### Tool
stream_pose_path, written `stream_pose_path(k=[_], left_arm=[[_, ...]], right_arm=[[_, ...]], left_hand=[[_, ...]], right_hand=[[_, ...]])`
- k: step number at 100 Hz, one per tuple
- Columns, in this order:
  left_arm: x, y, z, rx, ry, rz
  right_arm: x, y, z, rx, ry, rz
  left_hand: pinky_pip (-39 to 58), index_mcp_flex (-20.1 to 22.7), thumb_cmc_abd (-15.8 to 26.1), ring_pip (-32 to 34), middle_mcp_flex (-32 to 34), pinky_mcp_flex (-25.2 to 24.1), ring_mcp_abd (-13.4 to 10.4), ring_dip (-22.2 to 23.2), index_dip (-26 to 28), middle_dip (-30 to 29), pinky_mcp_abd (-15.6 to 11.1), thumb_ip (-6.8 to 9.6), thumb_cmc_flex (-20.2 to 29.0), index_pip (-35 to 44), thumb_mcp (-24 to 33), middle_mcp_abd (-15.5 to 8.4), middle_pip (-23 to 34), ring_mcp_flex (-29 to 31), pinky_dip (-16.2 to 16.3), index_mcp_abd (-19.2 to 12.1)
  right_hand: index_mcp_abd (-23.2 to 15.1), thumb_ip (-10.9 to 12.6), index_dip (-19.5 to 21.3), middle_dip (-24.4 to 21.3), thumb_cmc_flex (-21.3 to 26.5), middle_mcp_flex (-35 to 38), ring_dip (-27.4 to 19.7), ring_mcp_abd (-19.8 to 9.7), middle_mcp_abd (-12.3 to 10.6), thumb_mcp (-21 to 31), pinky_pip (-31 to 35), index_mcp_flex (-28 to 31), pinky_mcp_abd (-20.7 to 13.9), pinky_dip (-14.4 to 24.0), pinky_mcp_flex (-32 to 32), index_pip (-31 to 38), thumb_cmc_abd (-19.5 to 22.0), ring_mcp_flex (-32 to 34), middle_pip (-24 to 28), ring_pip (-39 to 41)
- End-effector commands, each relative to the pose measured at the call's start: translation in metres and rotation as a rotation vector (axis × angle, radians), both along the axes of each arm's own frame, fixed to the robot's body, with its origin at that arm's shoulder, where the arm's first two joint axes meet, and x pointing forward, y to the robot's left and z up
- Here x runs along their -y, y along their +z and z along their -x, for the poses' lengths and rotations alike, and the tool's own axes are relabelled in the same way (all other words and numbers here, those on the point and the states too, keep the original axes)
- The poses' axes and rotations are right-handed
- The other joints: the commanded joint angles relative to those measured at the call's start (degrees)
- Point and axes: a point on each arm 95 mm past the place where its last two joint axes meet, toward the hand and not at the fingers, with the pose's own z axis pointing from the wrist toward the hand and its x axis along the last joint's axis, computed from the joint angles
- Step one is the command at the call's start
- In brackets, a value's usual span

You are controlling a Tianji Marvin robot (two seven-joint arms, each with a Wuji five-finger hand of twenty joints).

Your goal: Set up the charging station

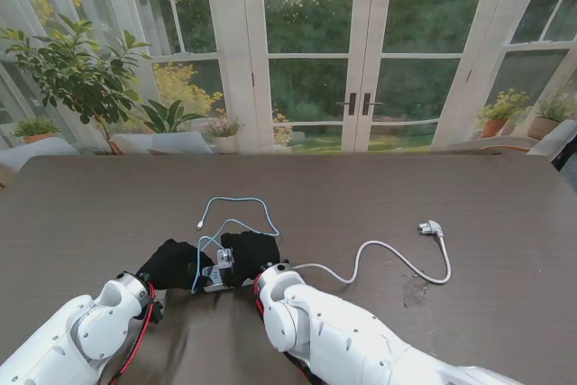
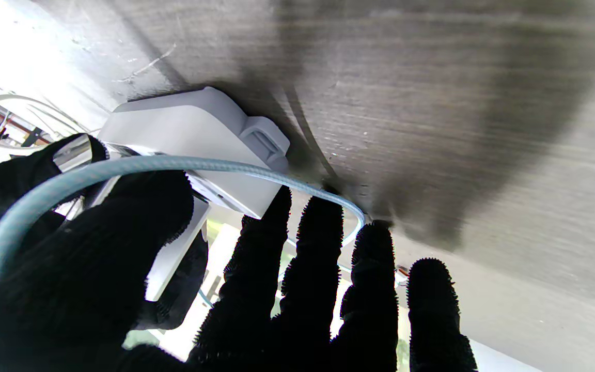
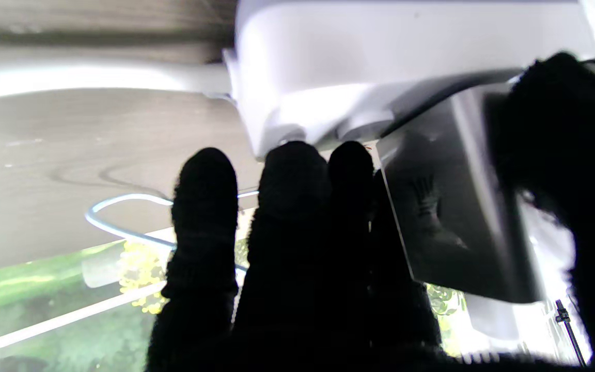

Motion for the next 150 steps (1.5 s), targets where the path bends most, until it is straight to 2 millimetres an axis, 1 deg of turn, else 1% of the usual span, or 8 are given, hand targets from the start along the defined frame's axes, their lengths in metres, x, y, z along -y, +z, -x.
stream_pose_path(k=[1, 29, 39, 77, 112, 131, 141, 150], left_arm=[[0.0, -0.013, 0.008, -0.05, -0.01, -0.016], [0.001, -0.013, 0.006, -0.047, -0.018, -0.02], [0.002, -0.013, 0.006, -0.047, -0.019, -0.019], [0.006, -0.014, 0.004, -0.051, -0.025, -0.015], [0.007, -0.014, 0.004, -0.049, -0.035, -0.028], [0.008, -0.014, 0.004, -0.044, -0.044, -0.05], [0.009, -0.014, 0.004, -0.046, -0.043, -0.051], [0.008, -0.013, 0.004, -0.047, -0.043, -0.053]], right_arm=[[0.018, -0.03, 0.011, -0.075, -0.014, 0.063], [0.019, -0.028, 0.011, -0.054, -0.005, 0.073], [0.021, -0.026, 0.01, -0.046, 0.004, 0.078], [0.026, -0.01, 0.008, -0.012, 0.021, 0.058], [0.036, 0.016, 0.002, 0.029, 0.018, 0.041], [0.05, 0.02, 0.001, 0.016, 0.025, 0.05], [0.055, 0.02, 0.002, 0.021, 0.025, 0.051], [0.06, 0.02, 0.004, 0.033, 0.029, 0.05]], left_hand=[[1.83, 1.35, 0.96, 2.7, 2.76, 0.05, 1.21, 0.66, -0.33, 0.81, -1.39, -0.76, -0.45, 0.42, 0.14, 1.2, 2.02, 2.08, -0.3, -0.38], [2.59, 1.42, 0.54, 3.08, 2.91, 0.28, 1.22, 0.89, -0.57, 1.18, -1.4, -0.82, -0.53, 0.42, 0.47, 1.26, 2.33, 2.26, -0.02, 0.97], [2.68, 1.34, 0.48, 3.13, 2.95, 0.32, 1.25, 0.92, -0.67, 1.26, -1.39, -0.84, -0.55, 0.36, 0.48, 1.25, 2.38, 2.28, 0.0, 1.11], [2.82, 1.47, 0.53, 3.21, 3.06, 0.43, 1.24, 0.95, -0.87, 1.49, -1.41, -0.86, -0.52, 0.42, 0.49, 1.26, 2.5, 2.43, -0.03, 1.39], [3.11, 1.4, 0.48, 3.25, 3.08, 0.62, 1.15, 0.95, -0.96, 1.55, -1.51, -0.86, -0.63, 0.43, 0.45, 1.22, 2.46, 2.52, -0.01, 1.82], [3.39, 1.34, 0.01, 3.31, 3.21, 0.92, 1.21, 0.95, -1.22, 1.57, -1.6, -0.8, -0.22, 0.14, 1.09, 1.16, 2.53, 2.71, -0.01, 4.0], [3.61, 1.27, -0.04, 3.34, 3.09, 1.0, 1.25, 0.95, -1.38, 1.55, -1.62, -0.82, -0.2, 0.02, 1.31, 1.15, 2.49, 2.74, 0.02, 4.07], [3.72, 1.34, -0.06, 3.36, 3.21, 0.97, 1.3, 0.95, -1.48, 1.55, -1.57, -0.86, -0.2, 0.01, 1.4, 1.34, 2.56, 2.74, 0.01, 4.39]], right_hand=[[0.75, 2.88, 0.98, -6.84, -2.03, -6.07, -36.66, 9.51, 5.34, 0.77, -0.29, -3.59, 1.91, 1.51, -2.84, -8.53, 1.76, -5.49, -6.66, -10.46], [5.79, 2.7, -2.93, -8.48, -5.08, -19.54, -37.82, 11.5, 5.81, -1.0, 1.26, -14.2, 1.3, 4.38, -13.49, -16.28, 2.34, -18.99, -5.25, -5.55], [5.94, 2.53, -4.54, -9.14, -6.72, -25.13, -38.54, 11.92, 6.15, -1.8, -0.57, -19.99, 1.15, 4.22, -17.99, -19.35, 3.56, -24.25, -6.38, -6.14], [6.78, 1.67, -7.63, -12.16, -13.47, -36.63, -41.2, 12.4, 6.71, -4.01, -7.85, -30.12, 0.92, 3.82, -25.22, -21.4, 7.71, -34.28, -8.59, -9.79], [4.6, 1.56, -9.3, -13.64, -17.52, -37.5, -42.23, 12.65, 6.9, -6.41, -11.98, -29.5, 1.86, 3.68, -26.76, -21.5, 14.64, -35.2, -9.09, -11.7], [2.01, 2.03, -9.81, -13.94, -17.47, -36.05, -42.16, 13.24, 7.08, -9.29, -12.56, -27.79, 2.6, 4.4, -26.12, -22.01, 20.26, -33.84, -9.24, -11.82], [0.42, 2.35, -9.41, -13.61, -16.23, -33.89, -41.82, 13.38, 7.27, -10.19, -12.07, -24.43, 3.17, 4.95, -24.36, -21.24, 21.75, -32.05, -8.63, -11.17], [-2.02, 3.47, -8.21, -12.15, -10.79, -31.15, -40.31, 13.16, 7.05, -10.49, -8.52, -19.64, 3.66, 6.54, -21.16, -20.4, 21.21, -28.88, -6.95, -8.15]])
